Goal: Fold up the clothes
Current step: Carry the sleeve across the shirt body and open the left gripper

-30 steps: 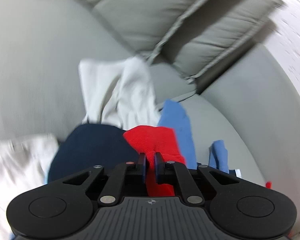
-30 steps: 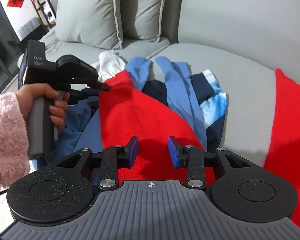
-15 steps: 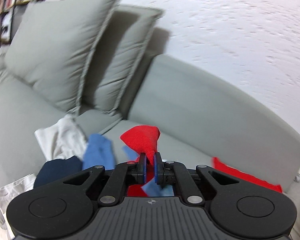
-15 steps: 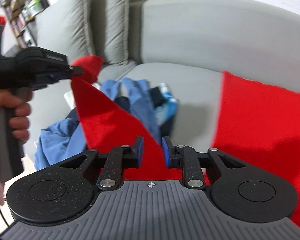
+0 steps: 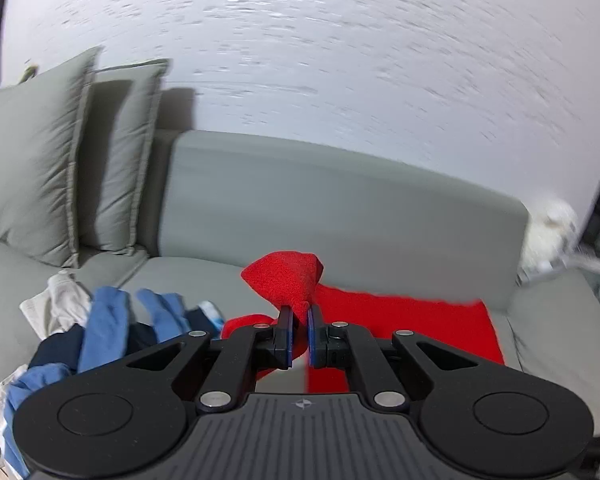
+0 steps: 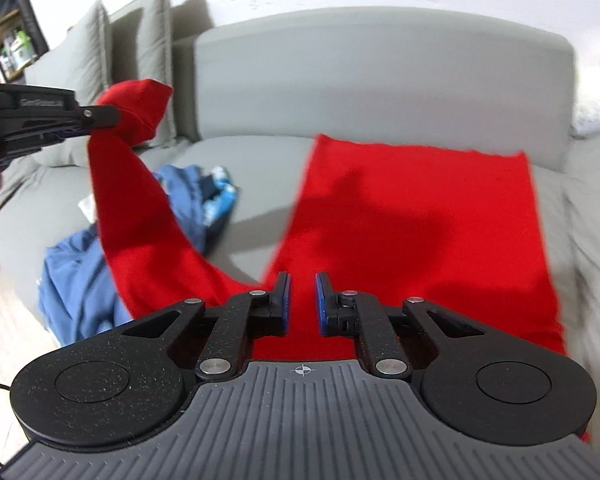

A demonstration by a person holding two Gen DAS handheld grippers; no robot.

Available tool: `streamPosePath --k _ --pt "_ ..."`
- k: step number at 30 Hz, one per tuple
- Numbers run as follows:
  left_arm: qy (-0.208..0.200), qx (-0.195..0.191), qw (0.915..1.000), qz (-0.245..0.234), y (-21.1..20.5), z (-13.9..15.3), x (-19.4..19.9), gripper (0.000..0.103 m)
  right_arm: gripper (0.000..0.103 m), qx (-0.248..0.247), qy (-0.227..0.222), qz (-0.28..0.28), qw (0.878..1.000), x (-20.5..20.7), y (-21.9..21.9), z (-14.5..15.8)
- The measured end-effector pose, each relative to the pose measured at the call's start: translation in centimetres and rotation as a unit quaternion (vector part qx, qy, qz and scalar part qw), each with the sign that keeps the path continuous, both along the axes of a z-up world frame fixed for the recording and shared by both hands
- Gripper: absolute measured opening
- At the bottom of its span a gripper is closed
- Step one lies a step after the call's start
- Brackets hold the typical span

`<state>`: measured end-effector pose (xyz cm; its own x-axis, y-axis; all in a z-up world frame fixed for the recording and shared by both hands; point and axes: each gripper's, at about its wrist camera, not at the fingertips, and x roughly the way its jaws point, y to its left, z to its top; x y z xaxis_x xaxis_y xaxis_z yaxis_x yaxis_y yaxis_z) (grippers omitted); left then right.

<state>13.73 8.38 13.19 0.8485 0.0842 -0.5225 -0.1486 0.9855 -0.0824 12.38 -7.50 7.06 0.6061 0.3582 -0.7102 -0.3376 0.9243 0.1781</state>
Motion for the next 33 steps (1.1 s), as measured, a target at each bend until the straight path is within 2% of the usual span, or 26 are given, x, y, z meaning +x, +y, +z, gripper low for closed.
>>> streamPosePath --k 2,4,8,16,24,29,30,33 --pt "0.007 0.017 0.9997 -0.014 -2.3 -0.6 -0.3 0.005 0.014 -0.001 0.007 -0.014 1.000 -0.6 -2.9 -0.6" --pt "0.021 0.048 0.9980 -0.034 -6.0 -2.0 -0.6 0.005 0.014 -0.002 0.015 -0.027 1.000 -1.0 -5.5 -1.2" --pt "0.051 0.087 0.9931 -0.060 -10.6 -4.8 -0.7 0.005 0.014 0.000 0.032 -0.052 0.998 -1.6 -9.6 -2.2" --pt "0.102 0.129 0.9792 -0.119 -17.3 -9.5 -0.8 0.005 0.014 0.007 0.061 -0.099 0.993 -2.7 -17.3 -5.0" --pt "0.105 0.162 0.9652 -0.176 -22.7 -10.8 -0.6 0.005 0.014 0.030 0.084 -0.142 0.986 -3.1 -21.8 -7.4" --pt "0.101 0.180 0.9530 -0.222 -26.6 -11.6 -0.5 0.006 0.014 0.038 0.090 -0.162 0.982 -3.0 -23.6 -8.0" --pt "0.104 0.183 0.9494 -0.233 -27.2 -11.9 -0.6 0.009 0.014 0.039 0.090 -0.164 0.981 -2.9 -23.7 -8.0" --pt "0.128 0.191 0.9356 -0.268 -28.7 -13.2 -1.0 0.028 0.014 0.039 0.092 -0.174 0.980 -2.7 -24.3 -8.2"
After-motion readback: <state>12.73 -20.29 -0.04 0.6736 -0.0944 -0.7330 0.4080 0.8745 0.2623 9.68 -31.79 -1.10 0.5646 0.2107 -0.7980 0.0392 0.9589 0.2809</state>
